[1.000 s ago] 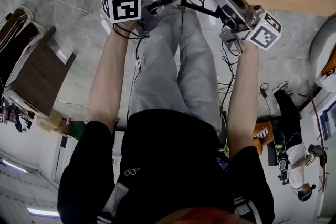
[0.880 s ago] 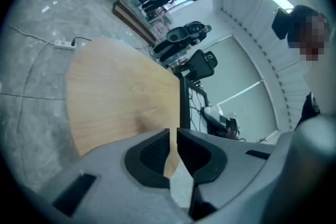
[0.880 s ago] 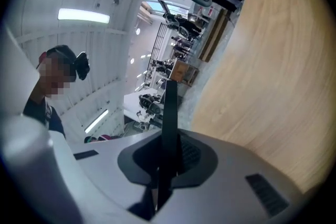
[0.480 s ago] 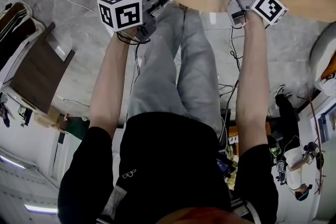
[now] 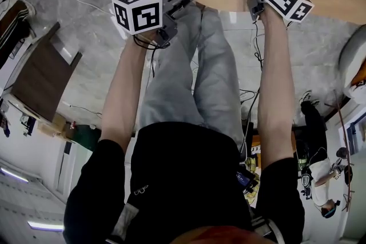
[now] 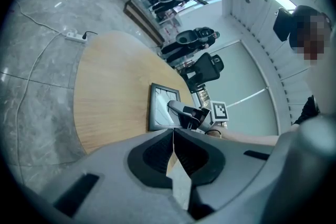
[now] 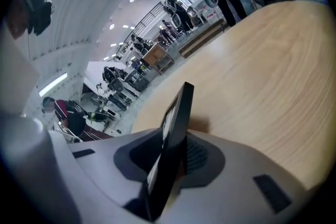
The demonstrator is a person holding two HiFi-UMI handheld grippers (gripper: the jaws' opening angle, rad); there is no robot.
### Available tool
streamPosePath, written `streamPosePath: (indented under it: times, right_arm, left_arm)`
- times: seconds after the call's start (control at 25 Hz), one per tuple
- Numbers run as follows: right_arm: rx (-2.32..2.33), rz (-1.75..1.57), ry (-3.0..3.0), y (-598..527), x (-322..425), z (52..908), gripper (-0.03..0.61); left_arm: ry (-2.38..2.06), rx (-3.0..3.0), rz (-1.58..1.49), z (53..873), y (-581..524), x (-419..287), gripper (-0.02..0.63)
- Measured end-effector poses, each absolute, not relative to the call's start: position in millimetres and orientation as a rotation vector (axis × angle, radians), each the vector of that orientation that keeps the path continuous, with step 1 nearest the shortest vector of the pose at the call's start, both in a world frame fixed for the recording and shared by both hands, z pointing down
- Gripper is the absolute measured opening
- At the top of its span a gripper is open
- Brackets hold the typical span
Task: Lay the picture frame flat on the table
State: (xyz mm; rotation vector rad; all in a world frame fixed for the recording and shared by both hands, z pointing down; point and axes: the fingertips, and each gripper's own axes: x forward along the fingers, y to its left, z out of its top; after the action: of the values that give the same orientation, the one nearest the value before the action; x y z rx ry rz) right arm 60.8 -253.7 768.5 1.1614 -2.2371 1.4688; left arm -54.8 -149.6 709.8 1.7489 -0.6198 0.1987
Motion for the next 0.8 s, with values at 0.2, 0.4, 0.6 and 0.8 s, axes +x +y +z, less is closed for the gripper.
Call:
streamPosePath:
  times: [0.2,0.4,0.6,0.8]
  right_arm:
    - [1.250,1.219,-2.104,-254.7,78.2,774.0,0.158]
    - [1.303,1.056,-1.928,-252.0,99.9,784.3,0.210]
    - [1.342,1.005,-1.870,-247.7,111.9,784.2,0.192]
    - [1.437,1.129,-1.991,-231.3,112.3,746.0,0.029]
  left_arm:
    - [-0.620,1.751,0.196,706.1,-149.4,-49.5,0.012]
    - [-0.615,1.753,0.178,701.2,-145.3,-45.1,0.012]
    - [-0.638,1.762,0.157,696.1,-146.5,-42.3,0.012]
    - [-0.825,1.878,0.215,674.6,-158.5,-49.4,0.010]
